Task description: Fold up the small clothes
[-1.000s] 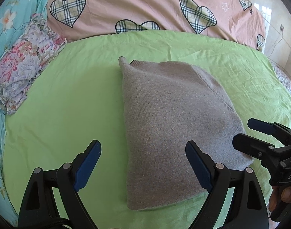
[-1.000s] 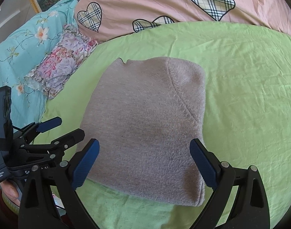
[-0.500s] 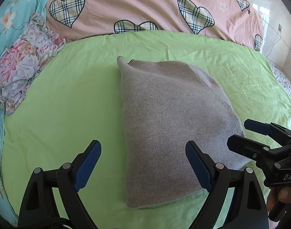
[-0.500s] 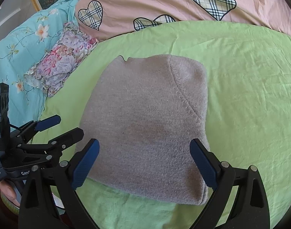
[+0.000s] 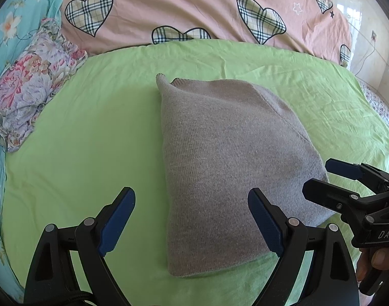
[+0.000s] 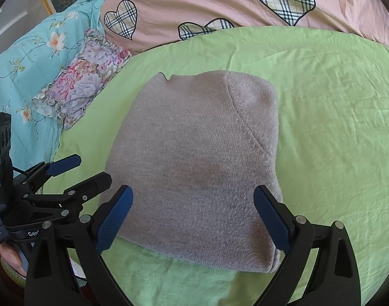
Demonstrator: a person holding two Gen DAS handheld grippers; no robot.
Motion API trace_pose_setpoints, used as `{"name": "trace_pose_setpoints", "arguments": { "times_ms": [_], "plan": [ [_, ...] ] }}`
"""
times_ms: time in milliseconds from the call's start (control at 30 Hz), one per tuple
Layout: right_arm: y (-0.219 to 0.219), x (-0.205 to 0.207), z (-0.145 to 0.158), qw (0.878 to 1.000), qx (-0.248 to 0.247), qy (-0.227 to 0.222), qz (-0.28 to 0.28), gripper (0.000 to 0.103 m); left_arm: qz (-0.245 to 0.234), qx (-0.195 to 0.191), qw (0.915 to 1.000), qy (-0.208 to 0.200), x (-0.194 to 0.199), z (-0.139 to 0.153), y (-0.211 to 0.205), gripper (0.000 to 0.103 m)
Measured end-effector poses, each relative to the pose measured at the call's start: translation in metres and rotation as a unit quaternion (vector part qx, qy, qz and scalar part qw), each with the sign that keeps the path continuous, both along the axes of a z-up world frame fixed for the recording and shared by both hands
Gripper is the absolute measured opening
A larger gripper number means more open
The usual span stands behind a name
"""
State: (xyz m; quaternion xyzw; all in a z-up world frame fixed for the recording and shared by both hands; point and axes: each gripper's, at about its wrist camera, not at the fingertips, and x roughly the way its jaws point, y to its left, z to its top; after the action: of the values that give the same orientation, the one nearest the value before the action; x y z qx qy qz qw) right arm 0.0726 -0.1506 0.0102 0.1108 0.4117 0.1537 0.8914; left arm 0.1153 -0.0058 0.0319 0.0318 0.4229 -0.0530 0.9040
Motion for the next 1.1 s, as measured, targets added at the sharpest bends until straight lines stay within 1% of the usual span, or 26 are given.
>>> {"name": "trace_pose_setpoints", "arguments": {
  "times_ms": [1100],
  "plan": [
    [-0.0008,0.0013,-0.0001,1.0,0.001,0.0,0.0,0.096,-0.007,-0.004,1.0,0.001,0.0023,-0.0012,-0.0025,0.091]
  ]
}}
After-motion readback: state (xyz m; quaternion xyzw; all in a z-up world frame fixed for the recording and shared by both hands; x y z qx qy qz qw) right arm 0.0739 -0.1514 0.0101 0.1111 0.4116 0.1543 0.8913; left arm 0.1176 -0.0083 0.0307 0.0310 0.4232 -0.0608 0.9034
